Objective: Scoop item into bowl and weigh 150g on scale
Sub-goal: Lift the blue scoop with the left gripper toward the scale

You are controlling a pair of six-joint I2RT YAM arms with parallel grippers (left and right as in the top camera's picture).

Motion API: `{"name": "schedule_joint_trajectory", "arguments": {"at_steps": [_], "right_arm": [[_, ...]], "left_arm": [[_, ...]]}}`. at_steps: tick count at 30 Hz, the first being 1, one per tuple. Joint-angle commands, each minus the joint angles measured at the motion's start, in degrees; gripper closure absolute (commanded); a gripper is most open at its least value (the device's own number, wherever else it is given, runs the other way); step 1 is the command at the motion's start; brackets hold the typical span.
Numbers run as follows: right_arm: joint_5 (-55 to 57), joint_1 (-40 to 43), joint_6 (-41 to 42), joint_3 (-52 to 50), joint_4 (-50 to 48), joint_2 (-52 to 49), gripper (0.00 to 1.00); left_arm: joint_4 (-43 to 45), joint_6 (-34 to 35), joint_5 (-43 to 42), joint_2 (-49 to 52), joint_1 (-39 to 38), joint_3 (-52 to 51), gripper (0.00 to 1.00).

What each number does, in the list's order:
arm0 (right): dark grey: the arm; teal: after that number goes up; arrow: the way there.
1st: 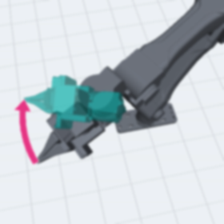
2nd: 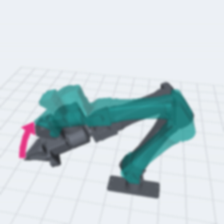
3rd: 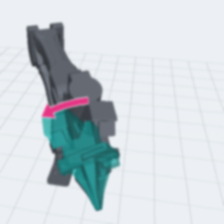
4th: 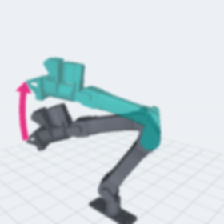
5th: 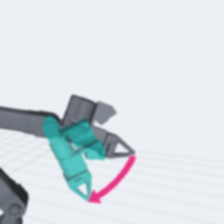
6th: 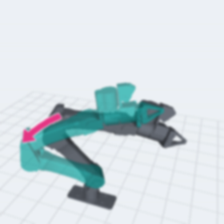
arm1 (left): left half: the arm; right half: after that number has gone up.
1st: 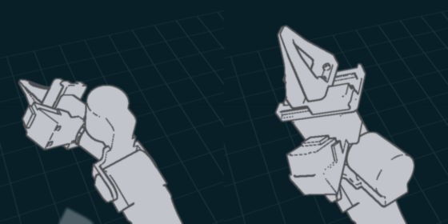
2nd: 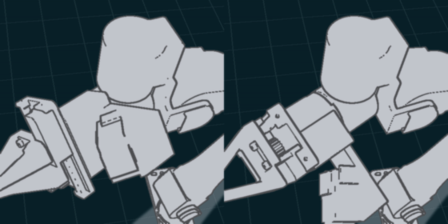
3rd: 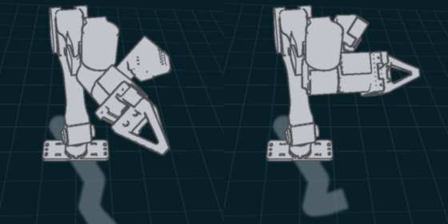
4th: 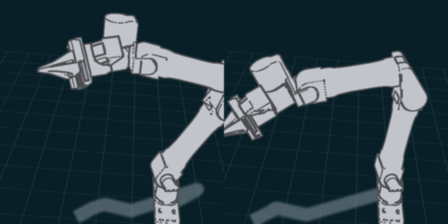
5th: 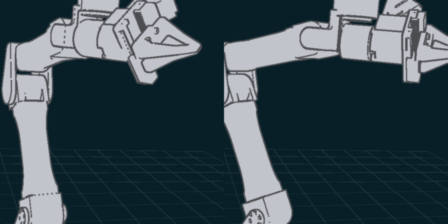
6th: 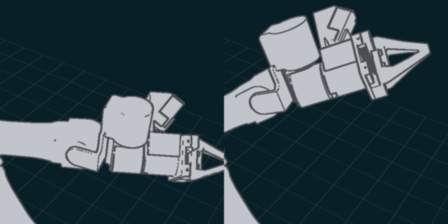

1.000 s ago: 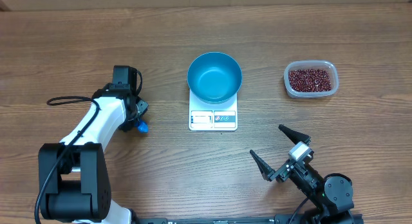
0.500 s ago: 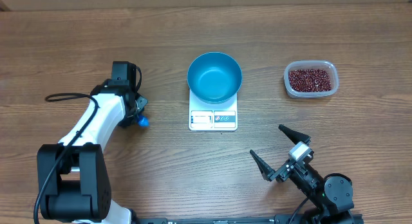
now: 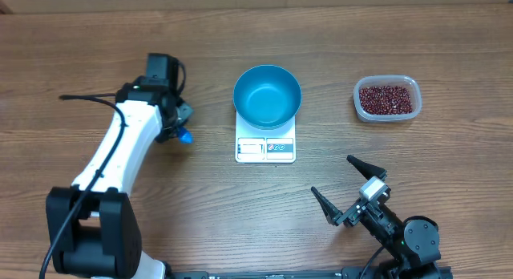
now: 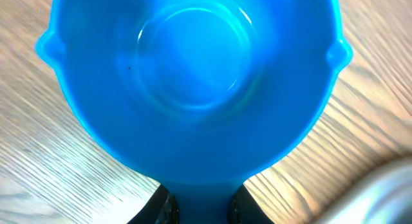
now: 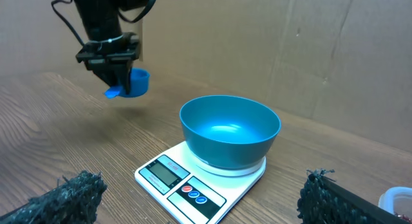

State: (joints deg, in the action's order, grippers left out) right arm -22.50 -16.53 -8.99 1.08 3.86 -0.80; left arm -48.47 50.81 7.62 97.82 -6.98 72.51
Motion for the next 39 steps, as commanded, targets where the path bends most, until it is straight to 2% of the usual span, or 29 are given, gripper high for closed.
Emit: {"name": "schedule_joint_trajectory", "arguments": {"at_steps": [1,18,21,23,26,30,32,33,34,36,39], "right_arm": [[0.37,0.22,0.39,-0.39,-0.37,0.63,0.00],[0.20,0.20,0.44,-0.39,-0.39,0.63,0.00],[-3.19,0.20,0.96,-0.39,-0.42,0.63,0.00],[-5.97,0.20,4.11,-0.39,-0.68,0.63,0.00],[-10.16,0.20,11.17,-0.39,-0.76,0.63,0.00],[-12.83,0.20,26.60,-0.39,-0.85,0.63,0.00],[-12.81,0.22,37.42,-0.39,-0.85,0.63,0.00],[-12.83,0.22,48.76,-0.39,-0.83,0.63,0.00],[-12.83,0.20,55.93,-0.39,-0.74,0.63,0.00],[-12.81,0.22,65.24,-0.39,-0.59,0.63,0.00],[-12.76,0.22,68.37,-0.39,-0.72,0.63,0.00]], "left_arm": [[-0.42,-1.99,-2.29,-5.51,-4.07,1.70,0.96],[-2.12,-1.66,-0.98,-18.93,-19.80,1.70,0.96],[-2.82,1.36,-0.11,-19.19,-21.64,1.70,0.96],[-2.75,4.15,-0.20,-19.19,-22.25,1.70,0.96],[-2.47,10.64,-1.42,-19.19,-22.84,1.70,0.96],[-2.32,18.08,-3.43,-19.17,-22.84,1.70,0.96],[-2.32,21.22,-4.31,-19.17,-22.84,1.70,0.96],[-2.32,24.22,-4.59,-19.17,-22.84,1.70,0.96],[-2.32,25.79,-4.79,-19.15,-22.84,1.70,0.96],[-2.29,28.15,-4.96,-19.15,-22.84,1.70,0.96],[-2.29,30.27,-5.51,-19.15,-22.84,1.70,0.96]]}}
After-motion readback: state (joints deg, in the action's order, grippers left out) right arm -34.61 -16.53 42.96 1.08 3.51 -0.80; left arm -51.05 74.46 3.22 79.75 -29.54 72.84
